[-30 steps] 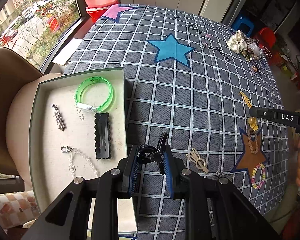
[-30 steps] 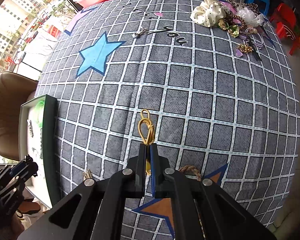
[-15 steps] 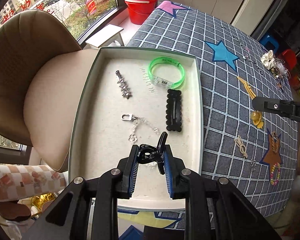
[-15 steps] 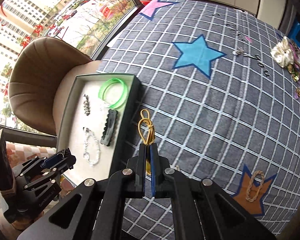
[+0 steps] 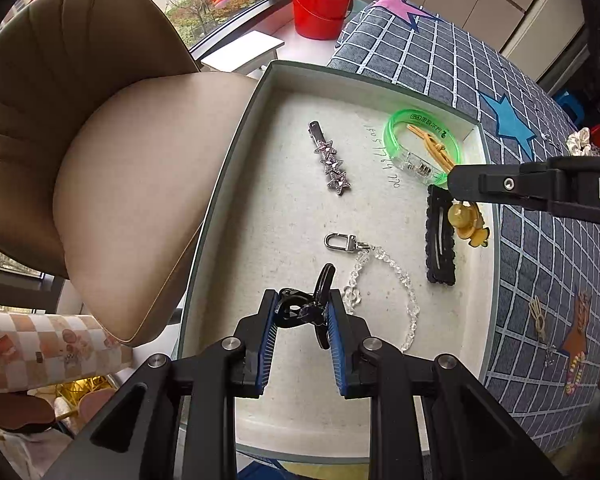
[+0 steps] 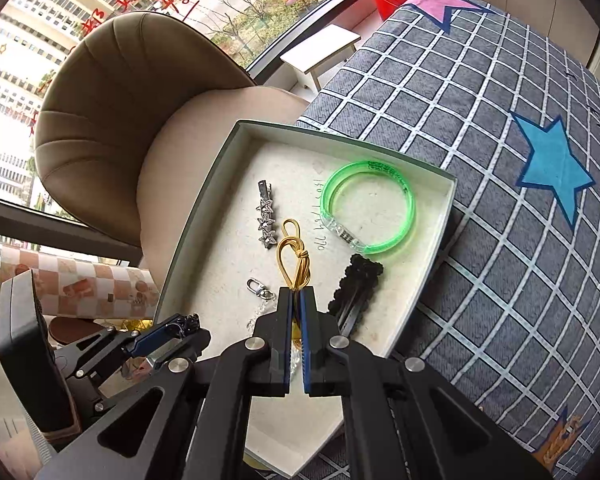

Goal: Organize jewelry
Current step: 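Carry the claw clip and hair tie into the white box and open both tools, then move both tools back over the table toward the remaining jewelry, then grasp the beige bunny hair clip with the left tool while the right tool grasps the pink-yellow bead bracelet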

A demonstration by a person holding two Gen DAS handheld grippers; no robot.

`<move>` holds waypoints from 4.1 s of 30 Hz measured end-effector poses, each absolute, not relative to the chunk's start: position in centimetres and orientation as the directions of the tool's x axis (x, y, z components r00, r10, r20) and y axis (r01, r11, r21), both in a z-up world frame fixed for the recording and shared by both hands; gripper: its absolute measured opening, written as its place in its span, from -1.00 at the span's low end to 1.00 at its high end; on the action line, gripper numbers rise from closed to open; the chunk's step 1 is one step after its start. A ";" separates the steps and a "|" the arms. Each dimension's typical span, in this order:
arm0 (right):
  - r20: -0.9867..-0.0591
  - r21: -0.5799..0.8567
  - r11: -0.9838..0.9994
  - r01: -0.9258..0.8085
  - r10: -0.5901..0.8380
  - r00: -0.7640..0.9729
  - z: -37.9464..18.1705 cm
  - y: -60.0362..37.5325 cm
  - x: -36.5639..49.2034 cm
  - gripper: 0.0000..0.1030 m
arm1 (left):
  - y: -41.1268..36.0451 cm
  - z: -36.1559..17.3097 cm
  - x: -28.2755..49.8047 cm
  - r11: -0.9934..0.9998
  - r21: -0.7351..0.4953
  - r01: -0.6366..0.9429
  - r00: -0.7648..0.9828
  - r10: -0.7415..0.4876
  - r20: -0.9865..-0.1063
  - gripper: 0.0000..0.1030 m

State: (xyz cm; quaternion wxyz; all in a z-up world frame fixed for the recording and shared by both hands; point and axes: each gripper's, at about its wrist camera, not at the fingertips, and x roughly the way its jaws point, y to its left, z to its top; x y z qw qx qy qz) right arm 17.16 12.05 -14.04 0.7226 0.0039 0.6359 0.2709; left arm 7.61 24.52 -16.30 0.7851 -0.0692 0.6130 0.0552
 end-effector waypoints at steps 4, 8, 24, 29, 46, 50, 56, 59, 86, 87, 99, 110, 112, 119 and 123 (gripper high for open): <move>-0.920 0.350 0.855 -0.382 0.390 0.029 -15.4 13.6 18.4 -0.92 | 24.5 -17.2 8.7 0.987 -0.027 -0.160 0.248 0.014 -0.969 -0.39; -0.923 0.346 0.858 -0.380 0.384 0.025 -16.5 15.1 19.8 -0.92 | 24.9 -18.1 9.6 0.983 -0.028 -0.180 0.244 0.017 -0.970 -0.38; -0.944 0.309 0.871 -0.382 0.328 -0.014 -20.2 17.8 22.7 -0.91 | 24.8 -19.1 10.3 0.986 0.045 -0.162 0.231 0.082 -0.969 -0.38; -0.940 0.327 0.871 -0.366 0.340 -0.031 -20.0 17.6 23.0 -0.86 | 24.9 -19.0 10.1 0.984 0.070 -0.165 0.221 0.106 -0.970 -0.38; -0.901 0.396 0.872 -0.287 0.430 0.064 -14.5 11.3 21.7 0.10 | 23.3 -16.0 9.1 0.983 0.102 -0.154 0.295 0.144 -0.945 0.89; -0.903 0.395 0.889 -0.230 0.422 0.084 -13.7 7.6 20.0 0.21 | 22.2 -15.0 9.3 0.986 0.113 -0.126 0.294 0.146 -0.945 0.89; -0.912 0.379 0.919 -0.111 0.391 0.122 -13.1 1.3 16.7 0.66 | 19.2 -13.0 9.2 0.990 0.134 -0.041 0.322 0.141 -0.936 1.00; -0.914 0.376 0.926 -0.034 0.376 0.153 -12.8 -2.5 15.0 0.68 | 16.9 -12.0 9.2 0.992 0.126 0.025 0.326 0.111 -0.939 1.00; -0.988 0.151 0.826 0.543 0.141 0.060 -17.0 -29.0 -6.0 0.69 | -1.1 -17.8 9.3 0.956 -0.002 0.295 0.065 -0.023 -0.998 1.00; -0.989 0.143 0.827 0.543 0.137 0.052 -17.3 -29.2 -6.1 0.69 | -1.2 -18.0 9.4 0.959 -0.005 0.284 0.059 -0.023 -0.998 1.00; -0.999 0.035 0.897 0.442 0.040 -0.002 -20.5 -28.5 -5.3 0.68 | -0.6 -21.1 9.6 0.974 -0.001 0.226 -0.006 0.001 -1.000 0.67; -0.999 -0.021 0.936 0.350 -0.034 0.031 -22.1 -25.4 -3.5 0.31 | -1.9 -23.4 8.4 0.971 0.000 0.239 0.011 -0.003 -1.000 0.29; -0.999 -0.019 0.941 0.339 -0.033 0.036 -22.0 -24.9 -3.2 0.19 | -2.9 -22.9 8.4 0.965 -0.004 0.262 0.016 -0.009 -1.000 -0.03; -0.999 -0.014 0.949 0.313 -0.027 0.037 -21.7 -23.1 -1.8 -0.81 | -3.6 -21.5 8.0 0.948 -0.046 0.315 0.018 -0.054 -0.998 -0.48; -0.999 0.025 0.943 0.332 0.008 0.051 -20.7 -24.3 -1.3 -0.81 | -3.1 -18.7 7.5 0.938 -0.070 0.339 0.037 -0.088 -0.995 -0.48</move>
